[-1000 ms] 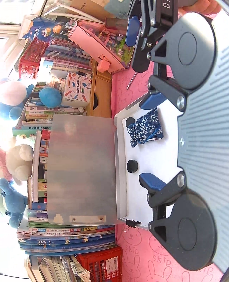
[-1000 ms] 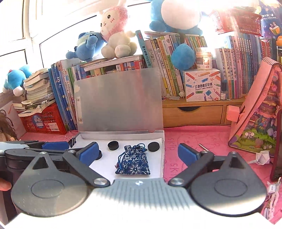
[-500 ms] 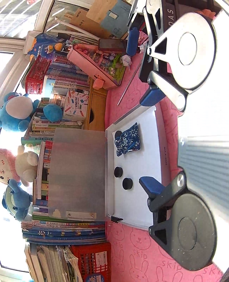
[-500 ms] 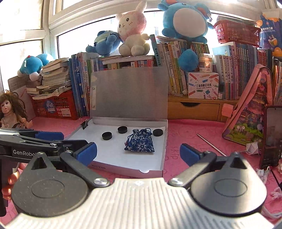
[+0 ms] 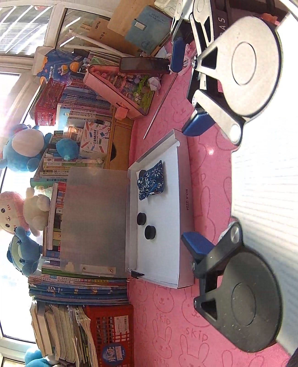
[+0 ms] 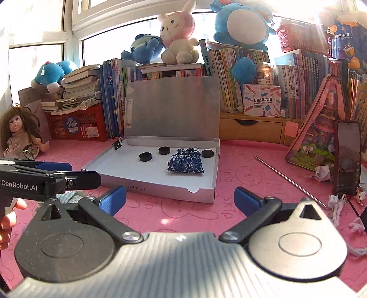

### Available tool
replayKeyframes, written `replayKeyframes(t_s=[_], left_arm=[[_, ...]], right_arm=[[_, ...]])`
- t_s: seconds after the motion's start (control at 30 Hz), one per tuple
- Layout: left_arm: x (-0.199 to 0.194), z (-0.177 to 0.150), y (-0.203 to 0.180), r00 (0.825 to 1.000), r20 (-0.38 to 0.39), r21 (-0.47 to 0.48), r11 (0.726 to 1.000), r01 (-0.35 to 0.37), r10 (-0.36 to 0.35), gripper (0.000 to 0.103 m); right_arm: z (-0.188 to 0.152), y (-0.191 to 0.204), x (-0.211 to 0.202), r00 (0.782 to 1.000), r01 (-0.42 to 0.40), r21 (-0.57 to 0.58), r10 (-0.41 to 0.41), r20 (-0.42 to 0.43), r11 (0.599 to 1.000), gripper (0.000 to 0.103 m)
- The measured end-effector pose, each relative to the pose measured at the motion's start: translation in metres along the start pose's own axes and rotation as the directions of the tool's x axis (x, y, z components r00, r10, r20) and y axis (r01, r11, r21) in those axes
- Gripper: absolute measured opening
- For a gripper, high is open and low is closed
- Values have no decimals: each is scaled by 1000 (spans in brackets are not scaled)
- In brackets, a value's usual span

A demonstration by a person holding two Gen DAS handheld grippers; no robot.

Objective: Organize objects
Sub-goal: 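Withdraw both tools from the box back toward the table items, then lower the right tool onto a black lid while the left tool approaches the white tissue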

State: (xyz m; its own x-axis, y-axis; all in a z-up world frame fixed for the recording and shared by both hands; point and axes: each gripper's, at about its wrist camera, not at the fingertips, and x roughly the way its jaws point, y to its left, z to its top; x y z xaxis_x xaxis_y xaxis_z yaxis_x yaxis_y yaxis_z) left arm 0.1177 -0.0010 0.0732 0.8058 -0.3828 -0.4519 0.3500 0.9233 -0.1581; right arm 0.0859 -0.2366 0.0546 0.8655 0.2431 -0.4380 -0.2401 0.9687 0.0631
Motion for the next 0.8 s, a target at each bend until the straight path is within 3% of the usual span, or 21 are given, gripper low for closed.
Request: replayKeyframes(t_s=[0.47, 0.8], left_arm=[[-39, -58, -2, 999, 8, 40, 998, -46, 45, 93], [-43, -88, 0, 998, -20, 30, 998, -58, 59, 90]], right_arm=[[-46, 25, -27, 997, -71, 5, 71, -10, 997, 103], [-81, 65, -40, 992, -117, -152, 109, -59, 981, 99]])
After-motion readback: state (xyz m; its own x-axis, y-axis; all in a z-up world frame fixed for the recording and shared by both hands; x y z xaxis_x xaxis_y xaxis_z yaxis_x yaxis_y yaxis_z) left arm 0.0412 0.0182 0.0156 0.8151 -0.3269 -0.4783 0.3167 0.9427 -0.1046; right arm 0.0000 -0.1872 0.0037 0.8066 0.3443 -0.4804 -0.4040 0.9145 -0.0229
